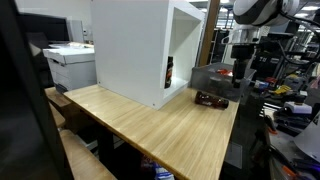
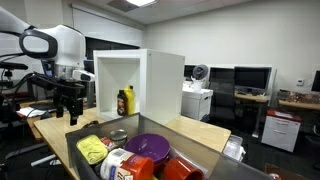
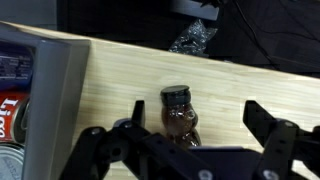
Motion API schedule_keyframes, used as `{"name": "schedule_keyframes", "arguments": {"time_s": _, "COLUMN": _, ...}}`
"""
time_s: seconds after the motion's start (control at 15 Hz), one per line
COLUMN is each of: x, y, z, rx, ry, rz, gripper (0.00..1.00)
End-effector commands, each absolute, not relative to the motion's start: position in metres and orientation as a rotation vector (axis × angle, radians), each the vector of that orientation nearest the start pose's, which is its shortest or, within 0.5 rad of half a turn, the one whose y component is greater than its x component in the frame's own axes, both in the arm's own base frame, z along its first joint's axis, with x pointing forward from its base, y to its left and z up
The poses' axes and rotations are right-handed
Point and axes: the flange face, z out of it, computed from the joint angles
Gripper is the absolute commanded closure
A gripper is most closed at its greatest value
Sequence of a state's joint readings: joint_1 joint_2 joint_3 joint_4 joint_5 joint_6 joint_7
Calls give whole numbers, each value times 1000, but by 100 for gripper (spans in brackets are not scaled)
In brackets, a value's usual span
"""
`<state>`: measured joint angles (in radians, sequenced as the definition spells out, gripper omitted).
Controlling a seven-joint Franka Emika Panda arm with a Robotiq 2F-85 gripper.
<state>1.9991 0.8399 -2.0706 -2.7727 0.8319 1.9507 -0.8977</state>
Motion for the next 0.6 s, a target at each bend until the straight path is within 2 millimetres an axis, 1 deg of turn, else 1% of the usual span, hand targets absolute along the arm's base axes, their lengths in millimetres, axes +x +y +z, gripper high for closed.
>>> {"name": "schedule_keyframes", "arguments": {"time_s": 0.0, "x": 341, "y": -36, "z": 294, "rx": -3028, "ry": -152, "rz": 113, "gripper": 0}}
{"name": "schedule_keyframes", "arguments": {"time_s": 0.07, "x": 344, "y": -31, "z": 282, "rx": -3031, "ry": -151, "rz": 112, "gripper": 0}}
{"name": "schedule_keyframes", "arguments": {"time_s": 0.13, "x": 346, "y": -28, "z": 280, "rx": -3040, "ry": -172, "rz": 104, "gripper": 0}}
{"name": "schedule_keyframes", "arguments": {"time_s": 0.2, "x": 344, "y": -27, "z": 282, "rx": -3045, "ry": -210, "rz": 136, "gripper": 0}}
{"name": "schedule_keyframes", "arguments": {"time_s": 0.4, "x": 345, "y": -30, "z": 283, "rx": -3047, "ry": -201, "rz": 155, "gripper": 0}}
{"name": "schedule_keyframes", "arguments": {"time_s": 0.53, "x": 341, "y": -35, "z": 278, "rx": -3050, "ry": -197, "rz": 174, "gripper": 0}}
